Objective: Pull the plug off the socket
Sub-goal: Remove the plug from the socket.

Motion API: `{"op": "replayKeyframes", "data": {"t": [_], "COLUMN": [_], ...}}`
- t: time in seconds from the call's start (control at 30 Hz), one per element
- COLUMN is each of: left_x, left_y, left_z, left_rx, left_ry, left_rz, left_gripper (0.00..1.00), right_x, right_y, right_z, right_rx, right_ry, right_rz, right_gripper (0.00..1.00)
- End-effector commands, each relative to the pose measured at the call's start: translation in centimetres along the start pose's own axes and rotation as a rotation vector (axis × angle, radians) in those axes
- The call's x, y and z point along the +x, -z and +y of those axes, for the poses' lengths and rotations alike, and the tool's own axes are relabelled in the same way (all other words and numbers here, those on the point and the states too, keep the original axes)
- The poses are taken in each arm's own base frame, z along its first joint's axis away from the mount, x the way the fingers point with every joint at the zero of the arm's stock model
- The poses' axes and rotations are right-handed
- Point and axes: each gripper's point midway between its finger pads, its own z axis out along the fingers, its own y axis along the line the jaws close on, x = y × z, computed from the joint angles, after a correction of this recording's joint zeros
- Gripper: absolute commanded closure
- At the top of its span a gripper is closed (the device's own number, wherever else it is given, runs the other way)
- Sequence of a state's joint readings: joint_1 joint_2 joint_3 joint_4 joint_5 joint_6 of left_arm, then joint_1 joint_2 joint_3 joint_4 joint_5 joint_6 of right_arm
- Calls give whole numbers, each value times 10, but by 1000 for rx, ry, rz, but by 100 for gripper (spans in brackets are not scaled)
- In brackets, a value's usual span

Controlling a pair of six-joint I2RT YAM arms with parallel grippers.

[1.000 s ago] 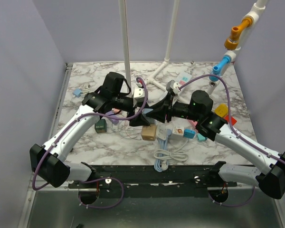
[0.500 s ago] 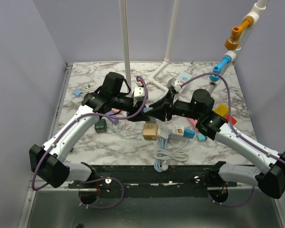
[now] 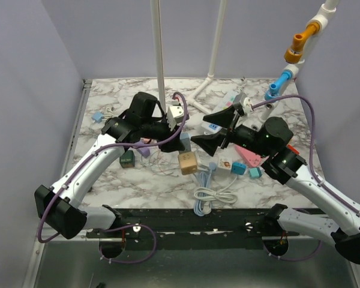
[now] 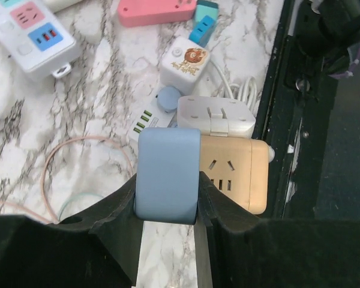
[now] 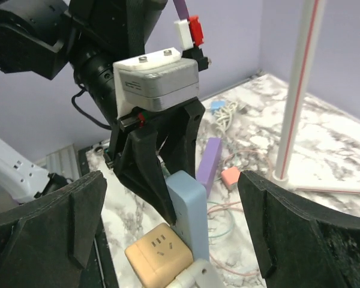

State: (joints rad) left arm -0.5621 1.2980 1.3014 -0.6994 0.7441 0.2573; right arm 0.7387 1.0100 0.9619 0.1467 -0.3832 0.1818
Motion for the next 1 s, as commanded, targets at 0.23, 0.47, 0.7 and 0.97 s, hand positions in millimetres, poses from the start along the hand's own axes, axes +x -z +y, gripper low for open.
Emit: {"op": "replayKeyframes", "data": {"t": [0.23, 0.47, 0.7, 0.97], "left_x": [-22, -48, -56, -55], "left_y": [37, 53, 57, 65], "left_z": [44, 59, 66, 69], "left_rx": [-370, -471, -488, -507], "left_ry": [266, 361, 493, 548], "left_rz": [-9, -131, -185, -204], "left_gripper": [100, 100, 100, 100], "right_x": [32, 58, 96, 108], "right_y": [37, 55, 43, 16], "right_z": [-30, -24, -14, -1], "right_rx": [244, 265, 188, 102], "right_ry": [-34, -155, -261, -438], "right_rz": [133, 136, 164, 51], "right_gripper": [0, 0, 0, 0]}}
